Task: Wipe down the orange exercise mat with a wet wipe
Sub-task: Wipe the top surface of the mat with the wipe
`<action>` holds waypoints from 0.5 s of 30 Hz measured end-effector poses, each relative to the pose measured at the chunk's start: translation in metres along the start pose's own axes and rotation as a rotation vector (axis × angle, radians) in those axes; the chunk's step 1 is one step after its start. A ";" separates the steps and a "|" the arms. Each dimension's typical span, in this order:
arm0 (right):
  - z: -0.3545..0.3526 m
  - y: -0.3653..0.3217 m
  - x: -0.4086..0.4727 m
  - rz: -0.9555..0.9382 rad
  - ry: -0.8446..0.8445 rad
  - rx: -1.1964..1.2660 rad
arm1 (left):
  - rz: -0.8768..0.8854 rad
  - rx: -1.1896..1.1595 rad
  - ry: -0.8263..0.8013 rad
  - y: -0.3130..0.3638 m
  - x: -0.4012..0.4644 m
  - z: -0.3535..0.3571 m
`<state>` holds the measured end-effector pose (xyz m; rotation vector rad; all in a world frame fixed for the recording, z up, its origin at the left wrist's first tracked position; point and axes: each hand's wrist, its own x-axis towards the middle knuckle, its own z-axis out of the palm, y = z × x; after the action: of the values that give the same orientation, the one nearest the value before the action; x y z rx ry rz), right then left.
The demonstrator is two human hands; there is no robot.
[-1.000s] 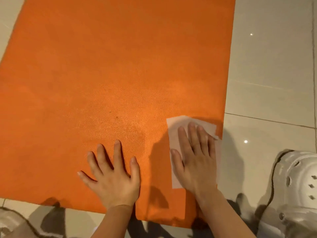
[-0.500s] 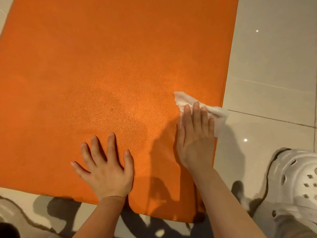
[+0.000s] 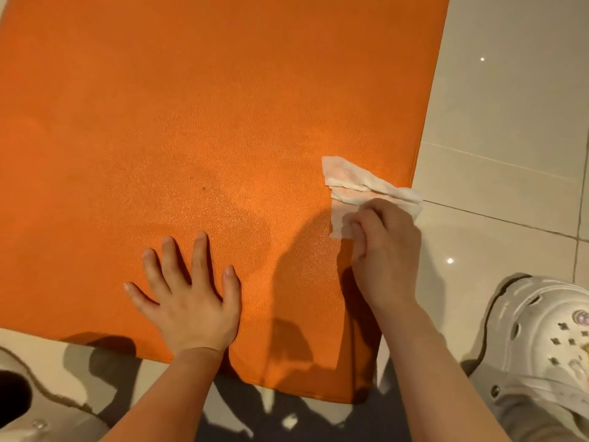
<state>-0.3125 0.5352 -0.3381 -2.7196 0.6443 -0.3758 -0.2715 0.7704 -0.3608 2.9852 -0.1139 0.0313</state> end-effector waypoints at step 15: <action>-0.018 -0.005 -0.004 -0.184 -0.135 -0.023 | -0.010 -0.026 -0.030 0.004 0.001 -0.002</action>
<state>-0.3194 0.5369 -0.3201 -2.8056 0.3656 -0.2262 -0.2703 0.7670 -0.3583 2.9610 -0.1021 -0.0166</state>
